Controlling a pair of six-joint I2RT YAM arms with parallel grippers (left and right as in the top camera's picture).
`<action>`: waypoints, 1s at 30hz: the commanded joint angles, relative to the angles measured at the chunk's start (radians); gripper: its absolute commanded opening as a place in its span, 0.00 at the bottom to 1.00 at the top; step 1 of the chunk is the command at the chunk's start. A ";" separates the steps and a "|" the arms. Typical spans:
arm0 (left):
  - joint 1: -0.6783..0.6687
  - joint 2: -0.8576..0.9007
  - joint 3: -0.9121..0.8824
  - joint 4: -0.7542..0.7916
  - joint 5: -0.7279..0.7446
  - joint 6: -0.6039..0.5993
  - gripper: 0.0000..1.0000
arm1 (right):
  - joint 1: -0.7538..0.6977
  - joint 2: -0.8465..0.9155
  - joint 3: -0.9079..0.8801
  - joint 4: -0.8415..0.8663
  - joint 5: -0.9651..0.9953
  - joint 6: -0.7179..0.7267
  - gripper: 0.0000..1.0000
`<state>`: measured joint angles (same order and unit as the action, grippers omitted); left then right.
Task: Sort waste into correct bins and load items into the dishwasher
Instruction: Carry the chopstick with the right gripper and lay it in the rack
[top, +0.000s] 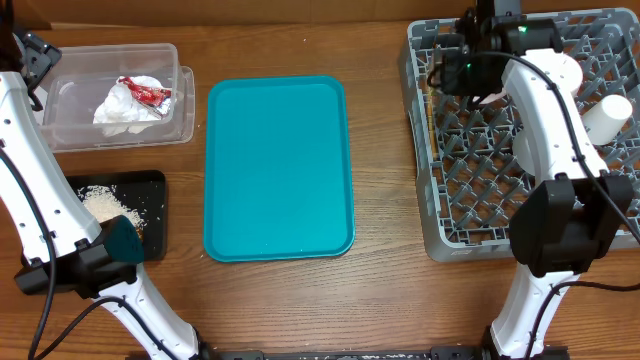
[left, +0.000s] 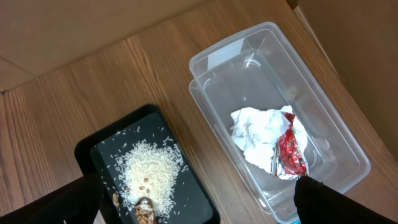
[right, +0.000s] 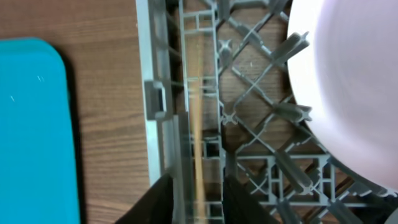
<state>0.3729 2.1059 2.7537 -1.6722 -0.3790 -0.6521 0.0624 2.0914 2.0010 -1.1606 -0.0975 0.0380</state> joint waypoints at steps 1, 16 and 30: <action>-0.007 0.000 0.003 0.001 -0.013 0.001 1.00 | 0.003 -0.003 -0.007 -0.004 -0.009 0.003 0.31; -0.007 0.000 0.003 0.001 -0.013 0.001 1.00 | 0.003 -0.332 0.010 -0.246 -0.010 0.275 0.35; -0.007 0.000 0.003 0.001 -0.013 0.001 1.00 | 0.089 -0.882 -0.325 -0.405 0.145 0.391 0.27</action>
<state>0.3729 2.1059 2.7537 -1.6733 -0.3790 -0.6518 0.1436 1.3628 1.8168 -1.5803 -0.0746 0.3344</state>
